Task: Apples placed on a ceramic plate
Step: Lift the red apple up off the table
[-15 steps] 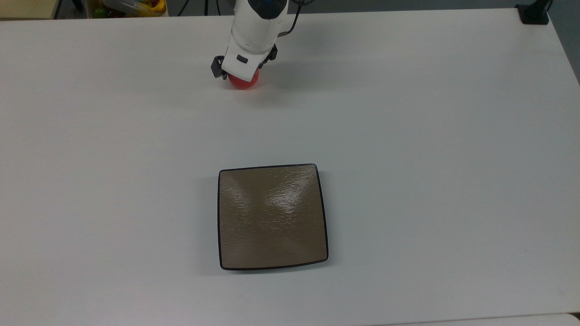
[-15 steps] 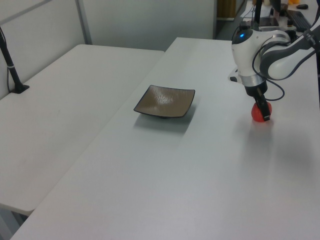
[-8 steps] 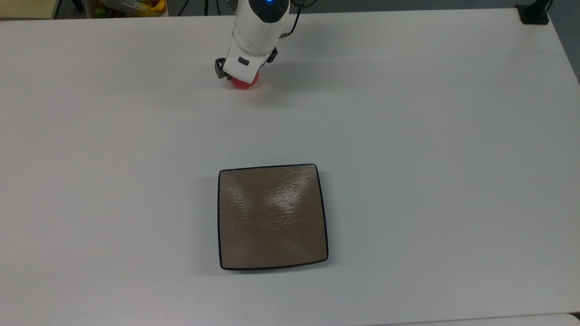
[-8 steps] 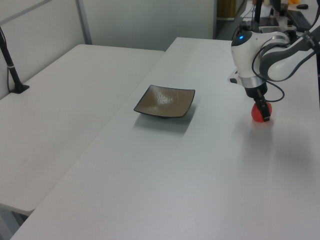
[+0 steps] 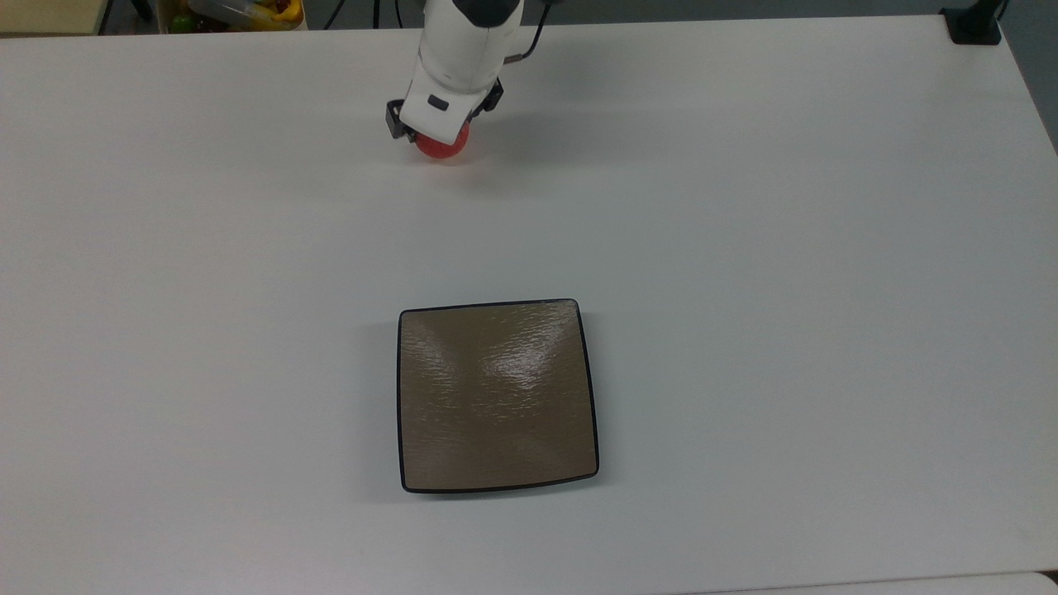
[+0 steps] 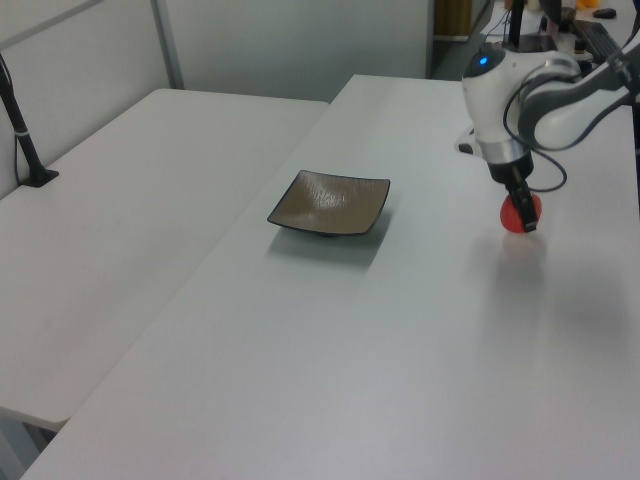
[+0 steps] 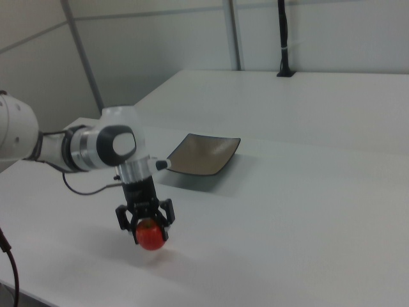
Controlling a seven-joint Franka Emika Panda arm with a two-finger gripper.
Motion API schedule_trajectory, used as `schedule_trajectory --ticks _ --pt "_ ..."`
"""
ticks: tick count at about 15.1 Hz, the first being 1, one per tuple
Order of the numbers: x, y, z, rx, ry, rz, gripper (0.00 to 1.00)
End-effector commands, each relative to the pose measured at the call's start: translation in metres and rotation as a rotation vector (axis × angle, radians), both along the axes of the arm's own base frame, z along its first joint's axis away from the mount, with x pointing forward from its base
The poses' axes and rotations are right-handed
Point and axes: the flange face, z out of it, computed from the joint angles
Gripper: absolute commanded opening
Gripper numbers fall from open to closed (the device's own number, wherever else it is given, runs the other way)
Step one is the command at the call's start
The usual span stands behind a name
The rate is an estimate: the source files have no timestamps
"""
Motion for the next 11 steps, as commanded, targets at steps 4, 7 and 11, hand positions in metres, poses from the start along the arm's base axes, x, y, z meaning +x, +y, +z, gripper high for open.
schedule_trajectory --ticks 4,7,11 --pt "0.026 0.003 0.145 0.089 -0.005 -0.112 0.07" --pt "0.032 0.006 0.188 0.120 -0.019 -0.127 0.07" --pt "0.047 0.009 0.202 0.130 -0.050 -0.127 0.08"
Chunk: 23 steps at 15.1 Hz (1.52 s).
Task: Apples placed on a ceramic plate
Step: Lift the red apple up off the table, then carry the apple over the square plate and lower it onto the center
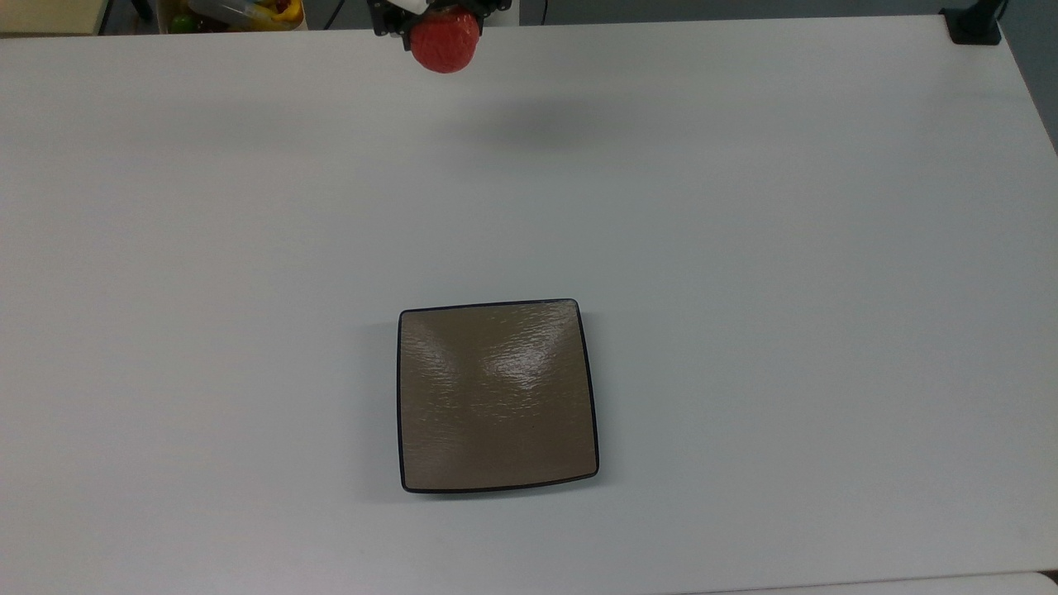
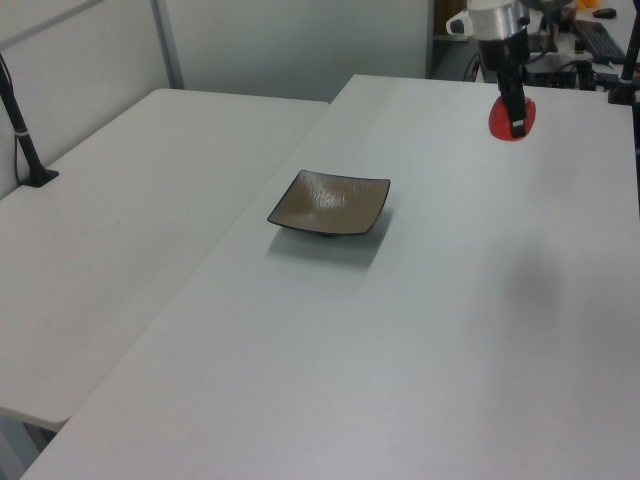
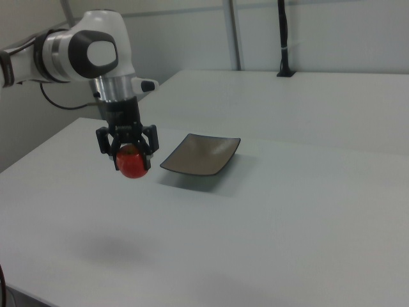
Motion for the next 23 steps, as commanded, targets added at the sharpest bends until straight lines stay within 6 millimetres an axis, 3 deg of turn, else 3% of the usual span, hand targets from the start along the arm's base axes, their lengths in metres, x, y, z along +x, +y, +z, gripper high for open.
schedule_trajectory --ticks 1,6,8,11,14,17,23 --pt "0.027 0.004 0.005 0.030 -0.006 -0.001 0.08" --pt "0.083 0.011 0.003 0.069 -0.111 -0.011 0.10" --pt "0.105 0.009 -0.007 0.078 -0.192 -0.017 0.10" --pt "0.144 0.014 -0.035 0.085 -0.282 -0.027 0.10" --pt "0.180 0.022 -0.070 0.102 -0.425 -0.156 0.11" --pt "0.201 0.031 -0.109 0.120 -0.503 -0.192 0.14" --pt "0.217 0.055 -0.165 0.144 -0.569 -0.207 0.14"
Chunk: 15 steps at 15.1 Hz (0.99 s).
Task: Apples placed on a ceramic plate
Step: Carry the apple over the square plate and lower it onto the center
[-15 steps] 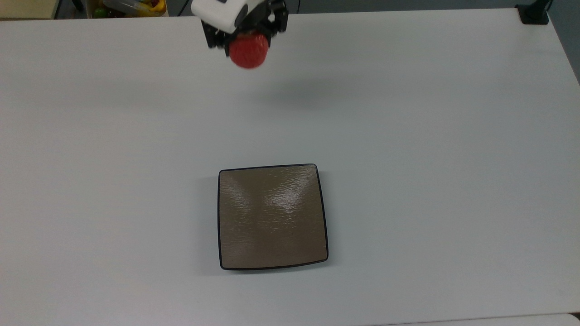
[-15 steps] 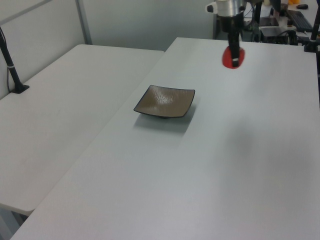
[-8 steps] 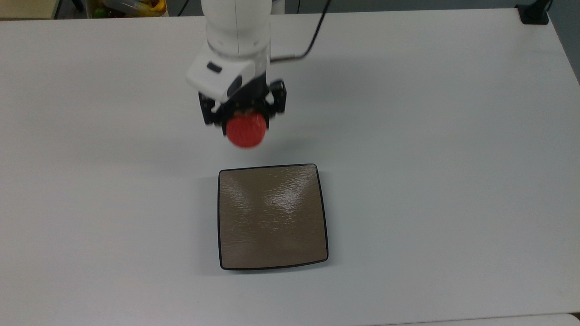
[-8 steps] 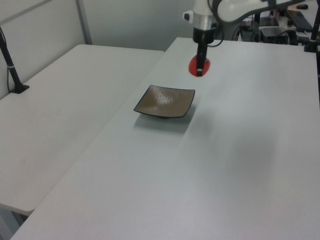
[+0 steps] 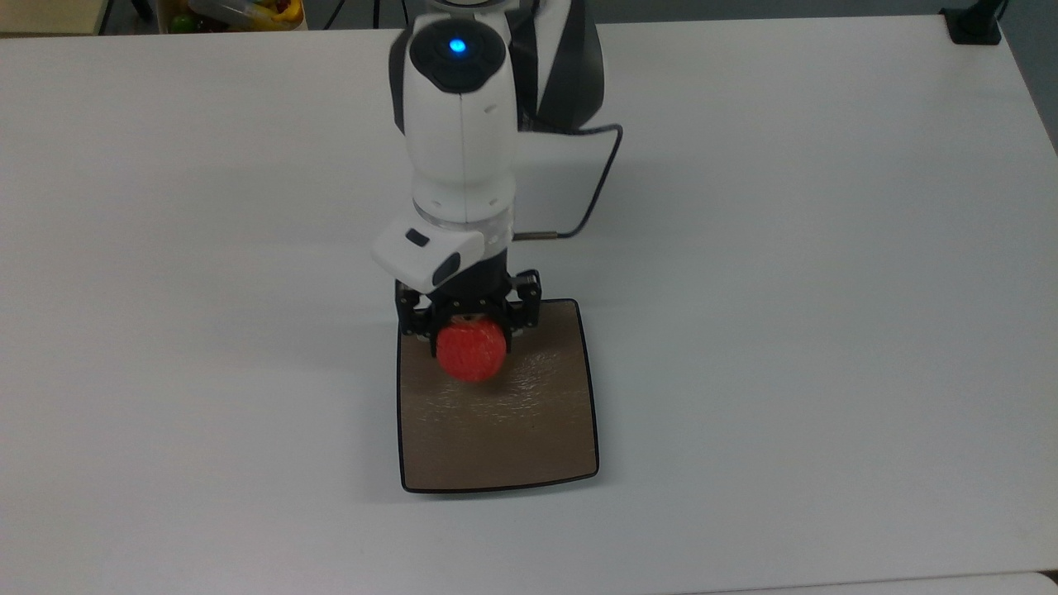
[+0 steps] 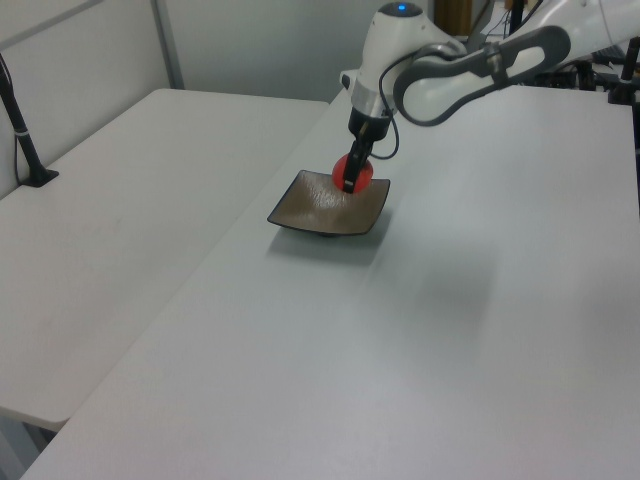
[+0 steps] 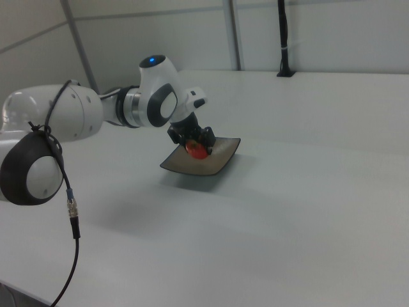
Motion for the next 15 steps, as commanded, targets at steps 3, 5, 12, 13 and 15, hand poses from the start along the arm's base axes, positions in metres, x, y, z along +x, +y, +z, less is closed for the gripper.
schedule_trajectory --ticks 3,5,12,13,15 --pt "0.016 0.022 -0.041 0.037 -0.082 -0.018 0.19" --pt "0.018 0.025 -0.049 0.049 -0.101 -0.035 0.38" --pt "0.016 0.030 -0.052 0.007 -0.105 0.000 1.00" --pt "0.016 0.030 -0.049 0.009 -0.108 -0.004 1.00" --pt "0.014 0.035 -0.037 0.012 -0.117 -0.002 1.00"
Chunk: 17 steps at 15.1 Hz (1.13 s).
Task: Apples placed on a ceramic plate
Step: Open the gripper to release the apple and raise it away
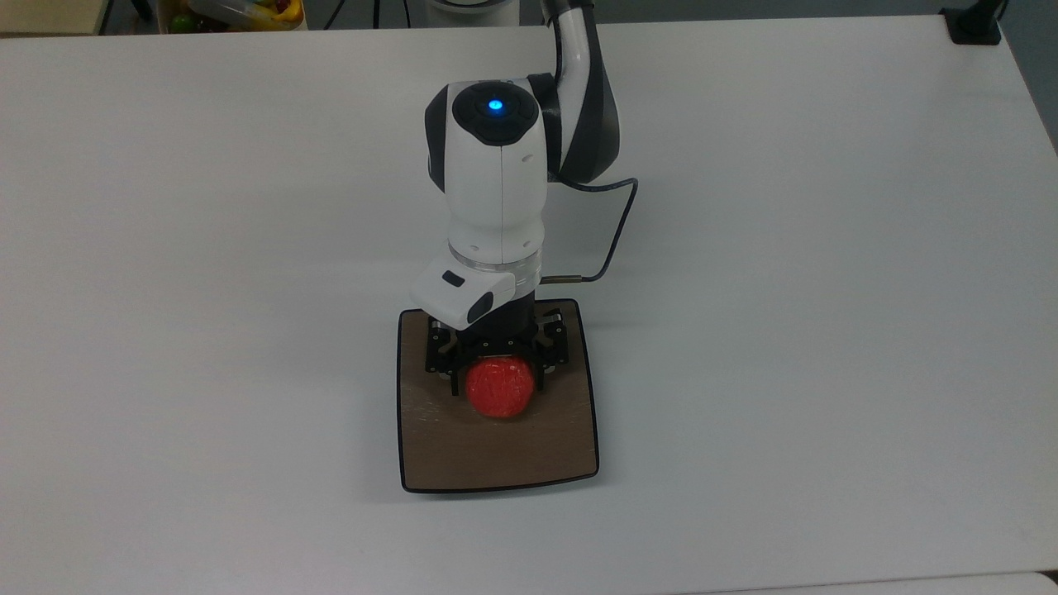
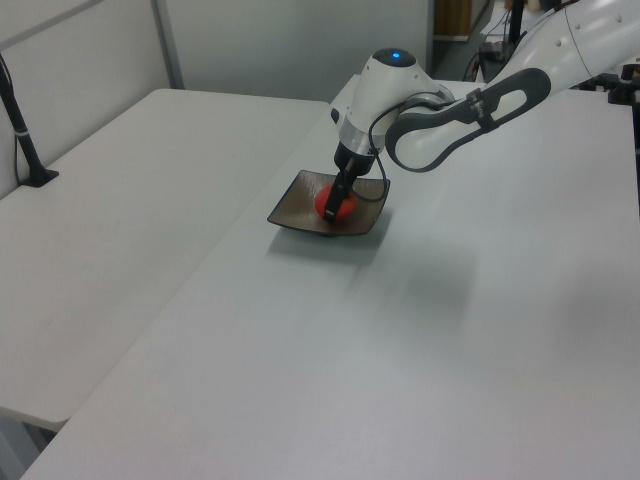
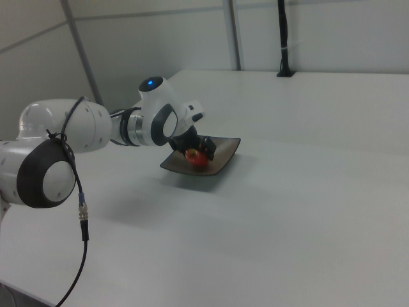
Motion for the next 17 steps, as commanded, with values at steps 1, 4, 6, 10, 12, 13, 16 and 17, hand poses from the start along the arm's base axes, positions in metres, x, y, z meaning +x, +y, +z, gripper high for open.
schedule_trajectory --ticks 1,4,6,10,12,13,16,17 --pt "0.000 0.007 0.028 -0.001 -0.038 -0.008 1.00" --pt "-0.008 0.004 0.071 0.010 -0.053 -0.017 1.00" --pt "-0.016 0.000 0.100 0.014 -0.051 -0.027 1.00" --pt "-0.065 -0.017 0.171 -0.001 0.042 -0.053 1.00" --pt "-0.101 -0.031 0.215 -0.019 0.139 -0.077 1.00" --pt "-0.115 -0.044 0.231 -0.024 0.169 -0.099 1.00" --pt "-0.158 -0.062 0.266 0.009 0.253 -0.130 1.00" --pt "-0.170 -0.066 0.272 0.048 0.288 -0.138 1.00"
